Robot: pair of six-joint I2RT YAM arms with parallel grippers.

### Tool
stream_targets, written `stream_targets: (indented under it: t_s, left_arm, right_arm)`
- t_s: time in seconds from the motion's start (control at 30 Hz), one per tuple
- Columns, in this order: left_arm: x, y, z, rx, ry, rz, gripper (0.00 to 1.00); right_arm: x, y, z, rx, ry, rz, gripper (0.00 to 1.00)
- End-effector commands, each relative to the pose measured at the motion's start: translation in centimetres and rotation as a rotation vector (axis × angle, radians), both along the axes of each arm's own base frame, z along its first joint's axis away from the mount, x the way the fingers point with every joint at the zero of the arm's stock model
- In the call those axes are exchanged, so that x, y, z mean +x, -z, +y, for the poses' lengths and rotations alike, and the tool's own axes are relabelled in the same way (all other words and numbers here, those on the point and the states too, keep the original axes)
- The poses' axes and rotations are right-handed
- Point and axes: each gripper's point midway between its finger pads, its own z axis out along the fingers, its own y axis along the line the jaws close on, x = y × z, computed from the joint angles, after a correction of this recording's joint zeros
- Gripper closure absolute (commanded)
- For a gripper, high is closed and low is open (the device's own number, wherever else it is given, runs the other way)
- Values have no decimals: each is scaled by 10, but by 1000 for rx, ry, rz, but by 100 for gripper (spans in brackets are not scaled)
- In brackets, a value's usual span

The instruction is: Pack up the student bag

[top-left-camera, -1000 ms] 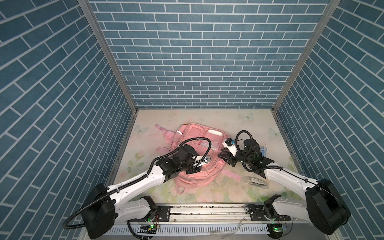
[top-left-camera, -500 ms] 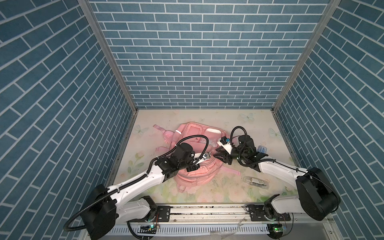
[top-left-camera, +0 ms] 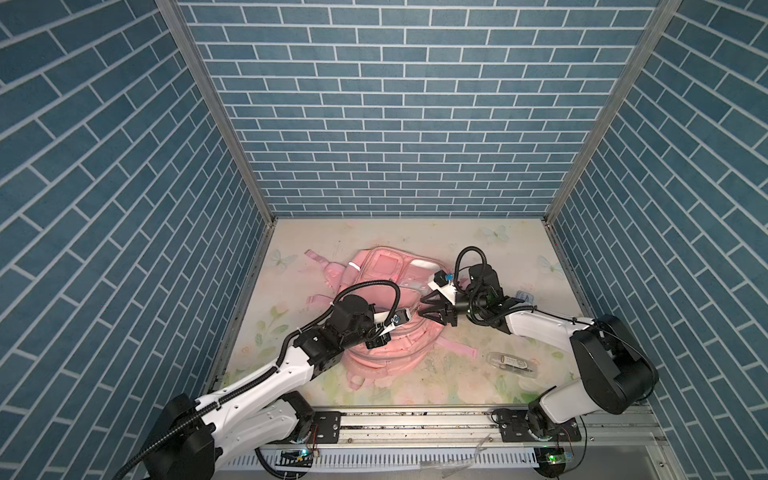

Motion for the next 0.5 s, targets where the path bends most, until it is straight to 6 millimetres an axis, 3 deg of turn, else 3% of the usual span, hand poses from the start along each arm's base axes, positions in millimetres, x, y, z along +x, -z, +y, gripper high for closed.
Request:
stream_targets:
  t_s: [0.0,0.23,0.47]
  left_arm:
    - [5,-45,-8,-125,41,-133,100]
    - [11,-47,-3,-157,19,-120,100]
    - [13,-47,-1,-167,18,-111,100]
  right_arm:
    - [-9,-1,6,49,-65,-7,51]
    - [-24,2,17,36,-122,3,68]
    - [-25,6,10,19,-72,-55,79]
